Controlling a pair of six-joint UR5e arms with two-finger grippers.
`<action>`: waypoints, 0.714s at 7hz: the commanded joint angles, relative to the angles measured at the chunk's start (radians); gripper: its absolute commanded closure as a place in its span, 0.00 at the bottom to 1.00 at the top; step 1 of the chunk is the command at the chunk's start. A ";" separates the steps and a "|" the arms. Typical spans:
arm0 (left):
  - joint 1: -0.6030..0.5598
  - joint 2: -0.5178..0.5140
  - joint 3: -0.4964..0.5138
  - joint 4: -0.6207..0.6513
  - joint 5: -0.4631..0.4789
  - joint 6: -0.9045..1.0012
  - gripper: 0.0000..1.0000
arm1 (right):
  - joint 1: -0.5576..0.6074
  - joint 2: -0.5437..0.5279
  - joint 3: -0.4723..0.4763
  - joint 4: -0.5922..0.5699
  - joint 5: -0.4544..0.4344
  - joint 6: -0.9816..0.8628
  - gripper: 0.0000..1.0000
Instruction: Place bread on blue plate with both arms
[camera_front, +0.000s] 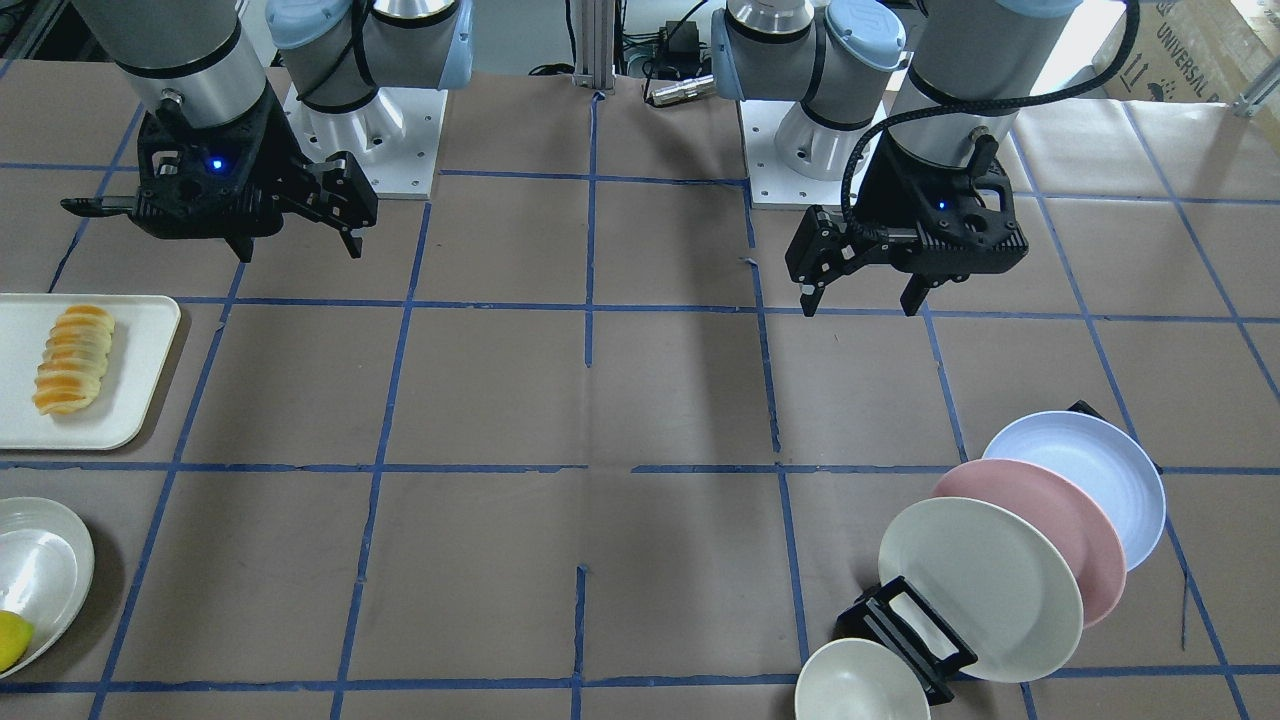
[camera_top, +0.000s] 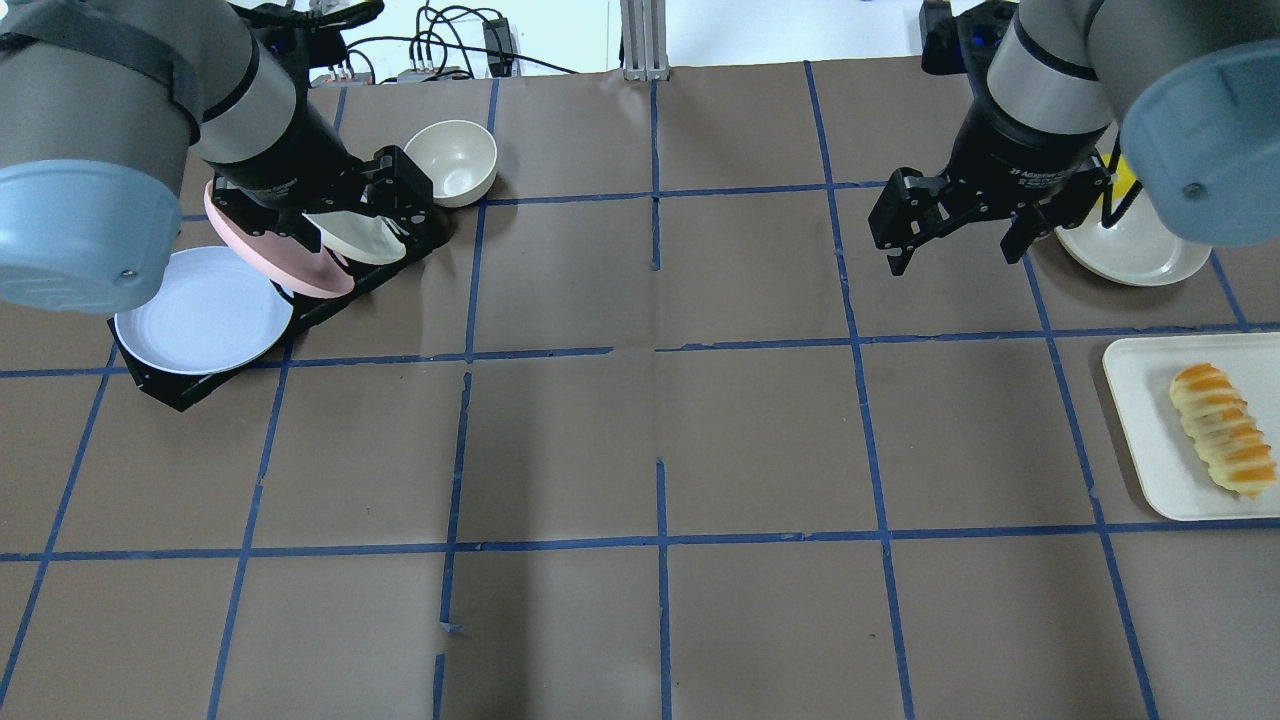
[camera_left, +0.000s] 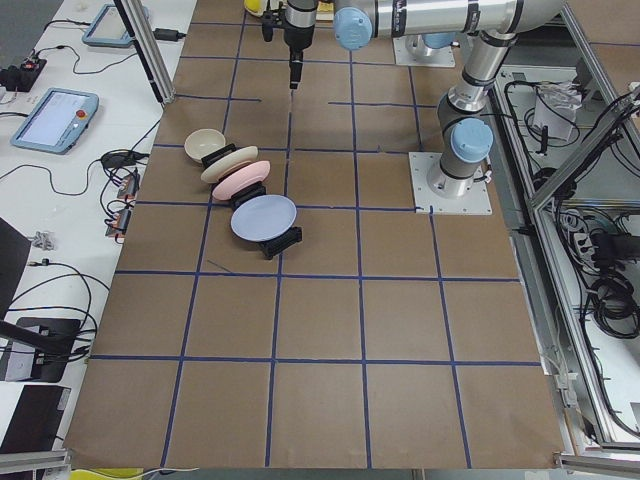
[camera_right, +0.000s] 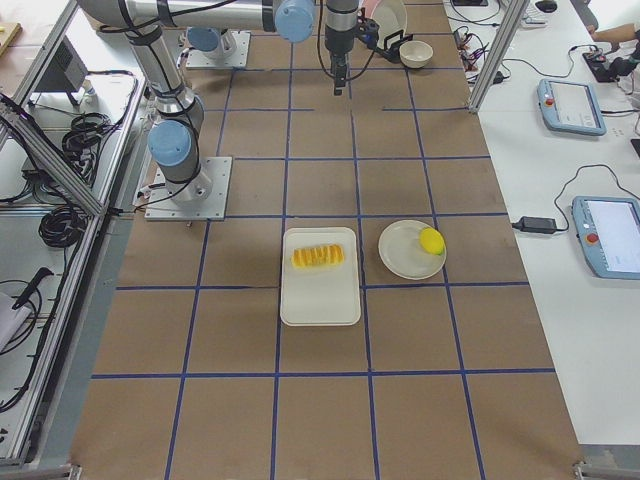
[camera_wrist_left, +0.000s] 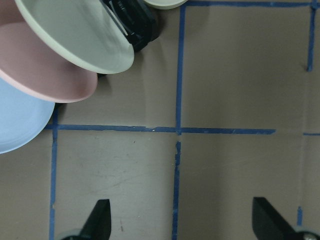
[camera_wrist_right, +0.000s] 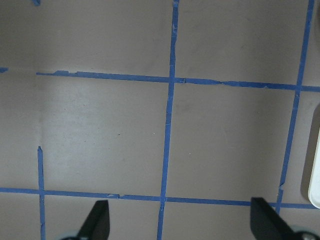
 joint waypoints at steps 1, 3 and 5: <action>0.001 0.000 -0.004 0.004 -0.016 -0.011 0.00 | -0.002 0.005 -0.009 -0.001 -0.002 -0.002 0.00; 0.069 -0.010 -0.005 0.004 0.041 0.094 0.00 | -0.002 0.003 -0.003 -0.001 -0.022 0.000 0.00; 0.161 -0.001 -0.004 -0.011 0.035 0.166 0.00 | -0.014 0.005 0.001 -0.008 -0.013 0.003 0.00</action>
